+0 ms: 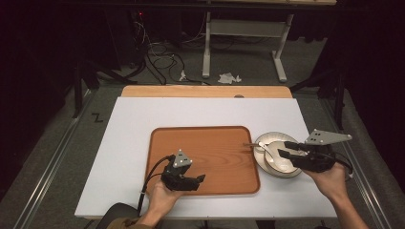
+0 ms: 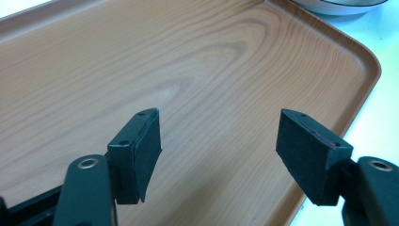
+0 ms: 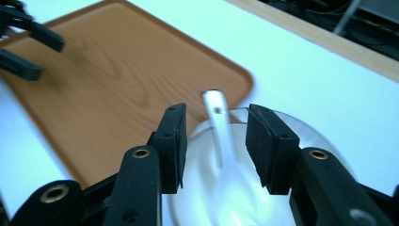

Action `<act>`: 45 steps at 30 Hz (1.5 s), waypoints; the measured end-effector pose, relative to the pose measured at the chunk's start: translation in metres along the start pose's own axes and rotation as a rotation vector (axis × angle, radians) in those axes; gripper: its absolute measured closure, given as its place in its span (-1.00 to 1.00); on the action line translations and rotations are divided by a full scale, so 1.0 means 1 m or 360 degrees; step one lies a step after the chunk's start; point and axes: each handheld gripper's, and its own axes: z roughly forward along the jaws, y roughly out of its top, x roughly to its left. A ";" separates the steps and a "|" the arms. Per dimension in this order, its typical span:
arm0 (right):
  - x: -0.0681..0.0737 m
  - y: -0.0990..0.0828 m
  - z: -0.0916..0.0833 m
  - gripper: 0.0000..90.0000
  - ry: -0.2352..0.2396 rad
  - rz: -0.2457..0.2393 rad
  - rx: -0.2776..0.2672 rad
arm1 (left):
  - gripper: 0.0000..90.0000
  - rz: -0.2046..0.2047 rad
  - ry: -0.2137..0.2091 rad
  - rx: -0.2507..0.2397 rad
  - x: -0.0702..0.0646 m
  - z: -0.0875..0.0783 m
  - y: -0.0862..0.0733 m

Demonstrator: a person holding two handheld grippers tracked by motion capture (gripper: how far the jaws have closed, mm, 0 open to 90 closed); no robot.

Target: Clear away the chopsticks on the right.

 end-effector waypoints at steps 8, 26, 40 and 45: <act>-0.033 -0.004 -0.002 0.54 -0.0107 0.0090 0.0039 | -0.30 0.0010 0.0001 0.0007 0.000 0.000 0.000; -0.089 -0.028 0.037 0.61 -0.0196 0.0193 0.0353 | -0.30 0.0011 0.0012 0.0020 0.001 0.003 0.000; -0.098 -0.034 0.056 0.52 -0.0173 0.0176 0.0524 | -0.30 0.0031 0.0010 0.0044 -0.001 0.005 0.000; -0.103 -0.034 0.057 0.50 -0.0160 0.0191 0.0577 | -0.30 0.0022 0.0011 0.0043 0.000 0.006 0.000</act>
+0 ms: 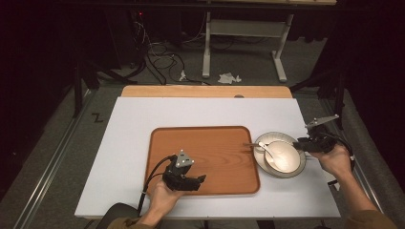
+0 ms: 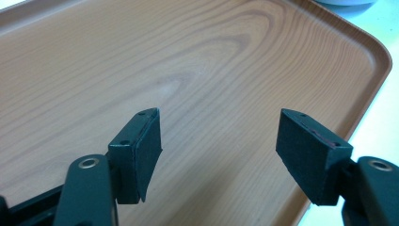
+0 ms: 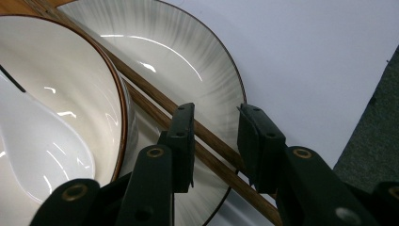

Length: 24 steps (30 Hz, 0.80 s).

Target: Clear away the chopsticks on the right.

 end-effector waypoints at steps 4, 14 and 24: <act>-0.001 0.000 0.001 0.49 0.0003 -0.0003 0.0013 | -0.30 0.0008 0.0002 0.0000 -0.001 0.000 0.000; -0.001 0.005 0.005 0.47 -0.0013 -0.0008 0.0020 | -0.30 0.0009 -0.0004 0.0000 0.000 0.000 0.000; -0.001 0.006 0.006 0.47 -0.0002 -0.0035 0.0026 | -0.30 0.0000 -0.0004 -0.0006 0.001 -0.001 0.000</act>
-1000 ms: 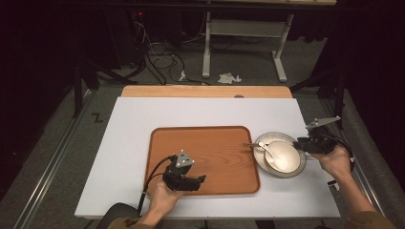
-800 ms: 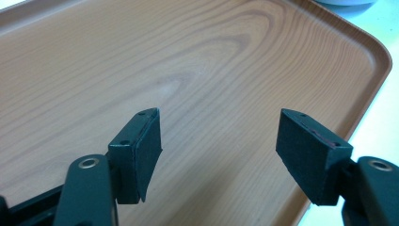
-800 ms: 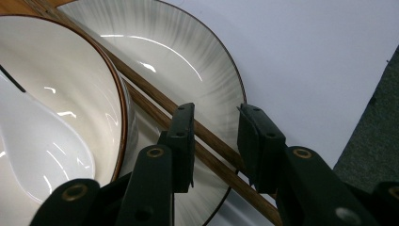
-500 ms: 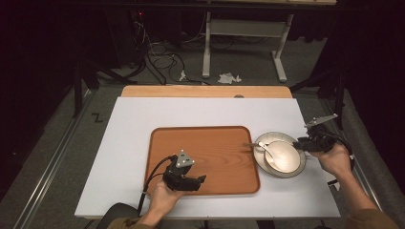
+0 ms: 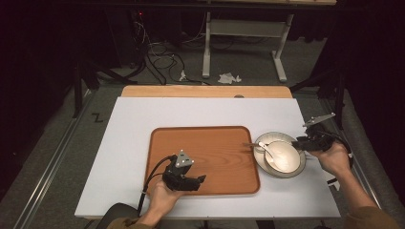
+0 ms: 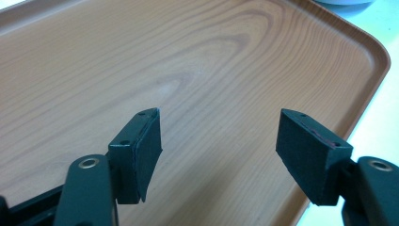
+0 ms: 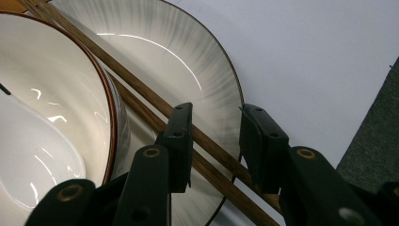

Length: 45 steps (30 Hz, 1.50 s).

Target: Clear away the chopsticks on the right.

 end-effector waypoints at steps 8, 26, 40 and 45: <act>0.000 0.005 0.004 0.46 0.0021 0.0018 0.0012 | -0.30 0.0000 -0.0002 -0.0002 0.000 0.000 0.000; 0.001 0.007 0.009 0.47 -0.0008 -0.0025 0.0025 | -0.30 0.0000 0.0000 -0.0004 -0.001 0.001 0.000; 0.003 0.010 0.010 0.70 -0.0069 -0.0057 0.0026 | -0.30 0.0009 0.0002 0.0001 -0.001 0.000 0.000; 0.004 0.014 0.012 0.70 -0.0070 -0.0074 0.0031 | -0.30 0.0009 0.0001 0.0001 -0.001 0.001 0.000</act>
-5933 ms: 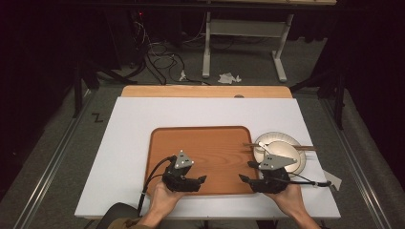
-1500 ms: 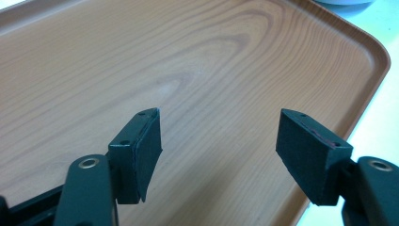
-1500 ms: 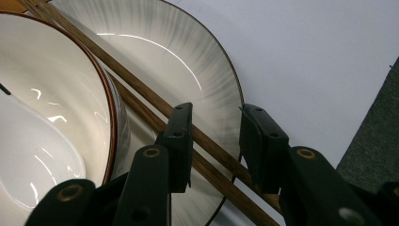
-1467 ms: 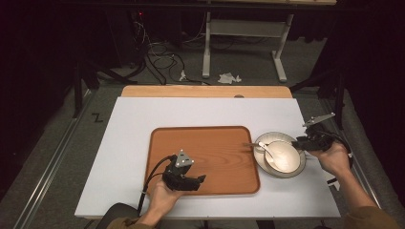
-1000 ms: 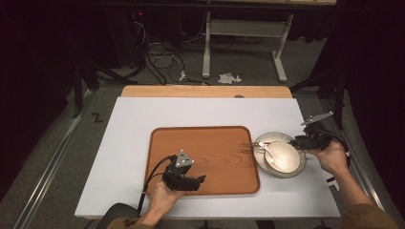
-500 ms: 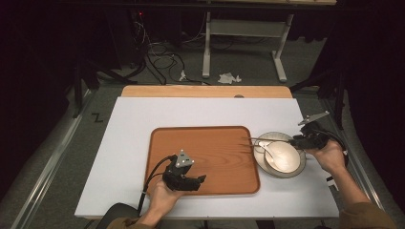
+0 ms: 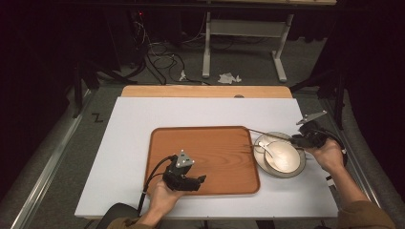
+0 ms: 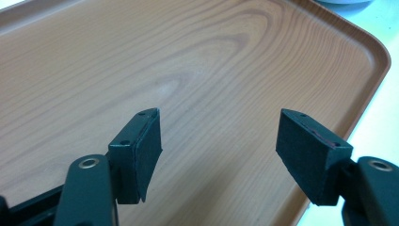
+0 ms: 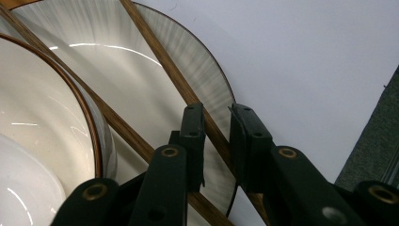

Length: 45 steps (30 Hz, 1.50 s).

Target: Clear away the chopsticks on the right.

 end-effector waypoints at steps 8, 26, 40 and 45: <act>0.003 0.003 0.001 0.74 -0.0010 -0.0049 0.0018 | -0.30 -0.0005 0.0002 -0.0008 0.000 0.000 0.000; 0.003 0.003 0.003 0.81 -0.0016 -0.0084 0.0028 | -0.30 0.0002 0.0001 0.0002 0.000 0.000 0.000; -0.001 -0.003 -0.002 0.87 -0.0057 -0.0058 -0.0031 | -0.30 0.0002 -0.0001 0.0005 0.000 0.000 0.000; 0.002 -0.004 -0.012 0.88 -0.0044 -0.0043 -0.0062 | -0.30 0.0002 -0.0005 0.0005 0.000 0.000 0.000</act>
